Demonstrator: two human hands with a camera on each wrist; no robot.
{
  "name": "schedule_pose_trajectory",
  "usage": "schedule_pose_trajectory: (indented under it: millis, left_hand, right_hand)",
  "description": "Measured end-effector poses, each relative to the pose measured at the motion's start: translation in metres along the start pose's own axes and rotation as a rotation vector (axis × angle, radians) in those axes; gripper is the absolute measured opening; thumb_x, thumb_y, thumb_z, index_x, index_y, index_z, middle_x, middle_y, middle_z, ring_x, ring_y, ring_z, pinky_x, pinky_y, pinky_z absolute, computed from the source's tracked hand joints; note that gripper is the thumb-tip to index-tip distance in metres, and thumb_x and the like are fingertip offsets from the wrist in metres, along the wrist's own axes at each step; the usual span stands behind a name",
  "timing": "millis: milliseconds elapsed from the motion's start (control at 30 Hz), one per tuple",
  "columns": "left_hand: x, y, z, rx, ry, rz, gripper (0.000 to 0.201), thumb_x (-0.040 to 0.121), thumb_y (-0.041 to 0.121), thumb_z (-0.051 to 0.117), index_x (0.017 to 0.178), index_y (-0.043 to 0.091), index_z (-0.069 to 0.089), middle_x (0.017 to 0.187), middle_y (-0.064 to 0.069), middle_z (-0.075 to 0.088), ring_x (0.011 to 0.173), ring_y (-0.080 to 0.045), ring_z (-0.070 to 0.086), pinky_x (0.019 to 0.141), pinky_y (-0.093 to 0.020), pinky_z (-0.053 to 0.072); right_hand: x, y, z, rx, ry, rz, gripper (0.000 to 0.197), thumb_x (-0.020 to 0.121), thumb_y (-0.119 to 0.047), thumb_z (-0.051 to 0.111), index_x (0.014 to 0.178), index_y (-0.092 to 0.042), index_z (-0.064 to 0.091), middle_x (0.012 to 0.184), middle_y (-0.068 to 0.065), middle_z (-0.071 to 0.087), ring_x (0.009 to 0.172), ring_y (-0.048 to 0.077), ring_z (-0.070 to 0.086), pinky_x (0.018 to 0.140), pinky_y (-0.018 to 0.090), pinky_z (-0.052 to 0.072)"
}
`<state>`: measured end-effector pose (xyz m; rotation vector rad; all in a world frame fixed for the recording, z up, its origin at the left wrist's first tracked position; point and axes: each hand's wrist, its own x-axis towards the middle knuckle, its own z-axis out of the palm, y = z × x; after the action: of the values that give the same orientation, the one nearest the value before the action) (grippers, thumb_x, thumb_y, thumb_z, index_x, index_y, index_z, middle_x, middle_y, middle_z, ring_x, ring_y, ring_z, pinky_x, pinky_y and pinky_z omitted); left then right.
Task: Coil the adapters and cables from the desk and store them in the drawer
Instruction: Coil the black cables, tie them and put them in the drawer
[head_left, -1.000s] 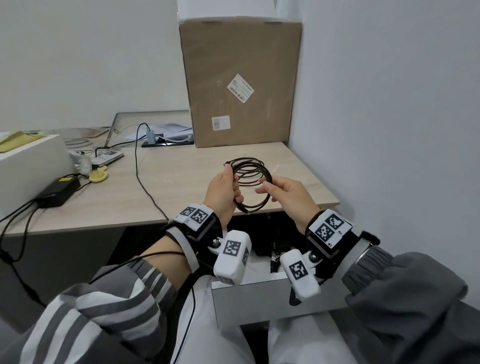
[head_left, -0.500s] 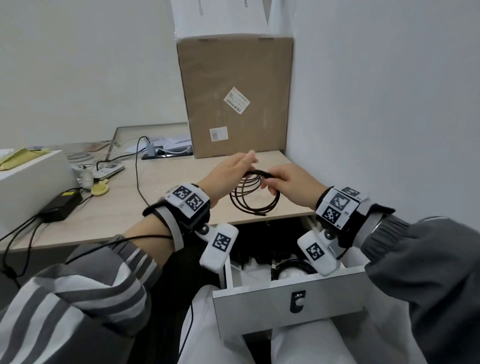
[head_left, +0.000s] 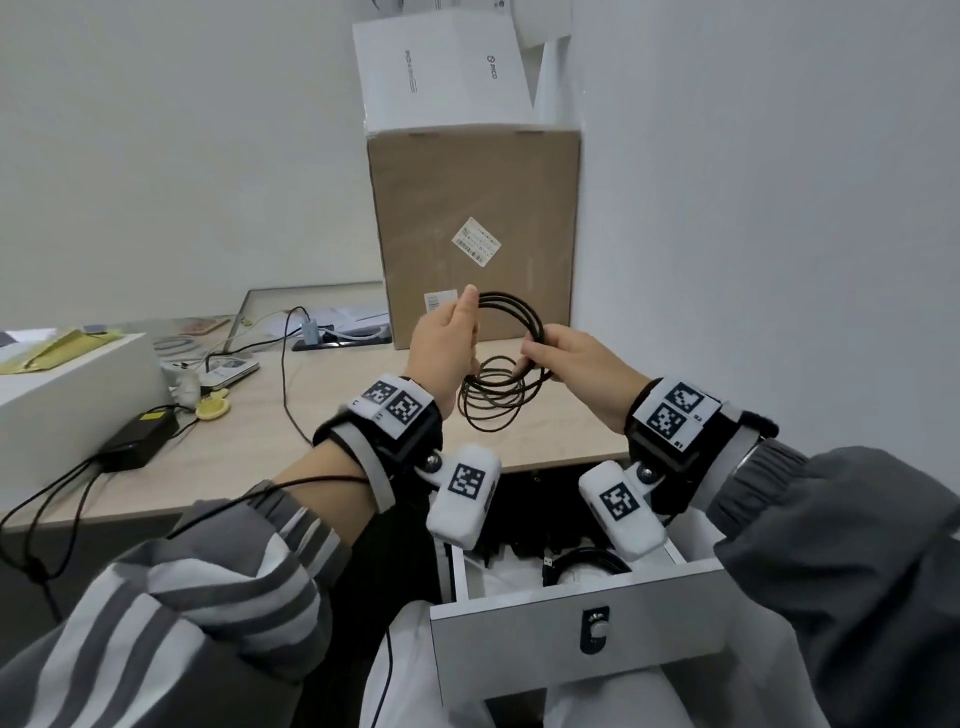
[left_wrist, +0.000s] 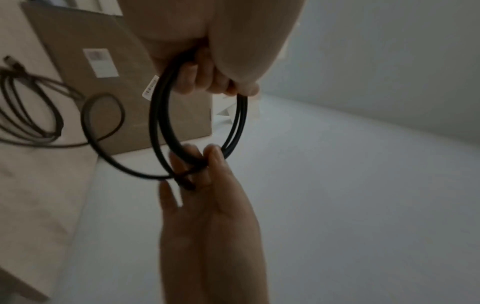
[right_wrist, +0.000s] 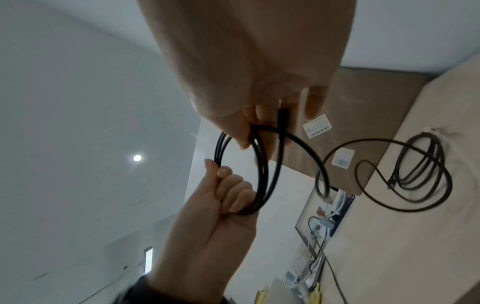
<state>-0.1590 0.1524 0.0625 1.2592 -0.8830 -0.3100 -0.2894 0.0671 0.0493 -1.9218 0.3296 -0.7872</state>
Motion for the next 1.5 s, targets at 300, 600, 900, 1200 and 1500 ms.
schedule_pose_trajectory:
  millis: [300, 600, 900, 1200, 1500]
  left_hand:
    - [0.004, -0.001, -0.001, -0.201, -0.077, -0.228, 0.045, 0.103, 0.040, 0.034, 0.068, 0.012, 0.043, 0.050, 0.001, 0.038, 0.039, -0.012, 0.046, 0.063, -0.034, 0.044]
    - [-0.004, 0.014, -0.012, 0.610, -0.376, 0.037, 0.033, 0.099, 0.034, 0.046, 0.099, 0.005, 0.062, 0.065, -0.004, 0.058, 0.060, -0.019, 0.056, 0.062, -0.036, 0.050]
    - [-0.008, 0.002, -0.016, 0.444, -0.442, -0.237, 0.050, 0.097, 0.051, 0.042, 0.070, 0.014, 0.060, 0.049, 0.006, 0.031, 0.040, -0.008, 0.025, 0.036, -0.018, 0.023]
    - [0.013, -0.021, -0.022, 0.062, -0.167, -0.230, 0.041, 0.101, 0.040, 0.041, 0.067, 0.017, 0.040, 0.045, 0.008, 0.027, 0.037, -0.007, 0.020, 0.034, -0.017, 0.017]
    - [0.095, -0.061, -0.040, -0.204, 0.082, -0.265, 0.042, 0.102, 0.042, 0.036, 0.067, 0.018, 0.034, 0.043, 0.008, 0.025, 0.035, -0.007, 0.018, 0.034, -0.018, 0.015]
  right_hand:
    - [0.019, -0.013, 0.004, -0.032, 0.148, 0.019, 0.019, 0.098, -0.005, 0.039, 0.095, -0.009, 0.057, 0.068, 0.002, 0.052, 0.063, 0.010, 0.050, 0.060, 0.021, 0.045]
    - [0.015, -0.011, 0.001, -0.415, -0.021, -0.058, 0.022, 0.096, -0.008, 0.042, 0.088, -0.016, 0.061, 0.064, -0.004, 0.052, 0.057, 0.012, 0.043, 0.056, 0.021, 0.037]
    - [-0.002, 0.005, 0.013, -0.171, -0.092, -0.075, 0.029, 0.093, 0.000, 0.050, 0.119, -0.008, 0.059, 0.094, -0.002, 0.065, 0.076, -0.002, 0.059, 0.070, 0.009, 0.044]
    - [0.022, 0.038, 0.012, 0.424, -0.002, 0.150, 0.016, 0.091, 0.003, 0.054, 0.098, -0.011, 0.059, 0.084, 0.009, 0.065, 0.076, 0.015, 0.064, 0.074, 0.021, 0.052]
    - [0.119, 0.069, 0.010, 0.188, 0.015, 0.223, 0.018, 0.096, -0.013, 0.053, 0.113, -0.010, 0.057, 0.097, 0.003, 0.070, 0.072, 0.003, 0.065, 0.062, 0.016, 0.047]
